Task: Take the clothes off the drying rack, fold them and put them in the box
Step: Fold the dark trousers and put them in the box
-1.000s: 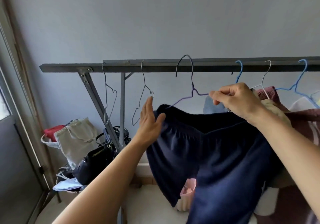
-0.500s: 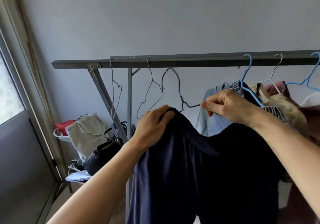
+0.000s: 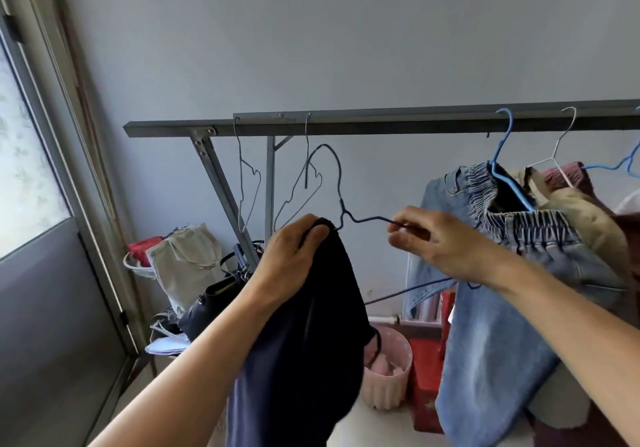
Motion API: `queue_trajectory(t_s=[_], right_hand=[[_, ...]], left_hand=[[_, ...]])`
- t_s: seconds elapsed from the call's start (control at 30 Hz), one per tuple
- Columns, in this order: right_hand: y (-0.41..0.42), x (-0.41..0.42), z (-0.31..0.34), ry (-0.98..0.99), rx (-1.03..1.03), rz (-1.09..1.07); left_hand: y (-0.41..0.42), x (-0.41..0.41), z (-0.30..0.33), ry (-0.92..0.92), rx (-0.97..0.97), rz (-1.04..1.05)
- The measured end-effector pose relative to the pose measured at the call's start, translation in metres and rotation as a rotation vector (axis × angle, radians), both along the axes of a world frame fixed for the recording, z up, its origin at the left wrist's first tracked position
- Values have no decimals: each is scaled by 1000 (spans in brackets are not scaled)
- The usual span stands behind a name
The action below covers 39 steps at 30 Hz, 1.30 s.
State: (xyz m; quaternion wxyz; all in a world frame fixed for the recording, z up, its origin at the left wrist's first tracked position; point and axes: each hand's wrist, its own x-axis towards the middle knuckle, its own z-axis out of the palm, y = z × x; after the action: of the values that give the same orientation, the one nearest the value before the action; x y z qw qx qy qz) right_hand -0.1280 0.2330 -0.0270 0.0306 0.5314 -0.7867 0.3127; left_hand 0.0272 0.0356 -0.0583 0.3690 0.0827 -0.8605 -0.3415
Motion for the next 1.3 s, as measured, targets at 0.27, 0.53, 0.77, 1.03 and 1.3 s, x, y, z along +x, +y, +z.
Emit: queue_trajectory(t_s=[0.27, 0.53, 0.77, 1.03, 1.3], right_hand=[[-3, -22, 23, -29, -169, -179], [21, -55, 87, 369, -25, -685], [-29, -53, 91, 333, -2, -793], [-54, -36, 48, 199, 145, -740], [-84, 50, -17, 576, -364, -10]], left_hand=[[-21, 14, -5, -63, -18, 179], [-44, 34, -16, -139, 48, 303], [-46, 44, -8, -246, 108, 130], [-55, 71, 23, -233, 248, 99], [-57, 99, 41, -223, 179, 63]])
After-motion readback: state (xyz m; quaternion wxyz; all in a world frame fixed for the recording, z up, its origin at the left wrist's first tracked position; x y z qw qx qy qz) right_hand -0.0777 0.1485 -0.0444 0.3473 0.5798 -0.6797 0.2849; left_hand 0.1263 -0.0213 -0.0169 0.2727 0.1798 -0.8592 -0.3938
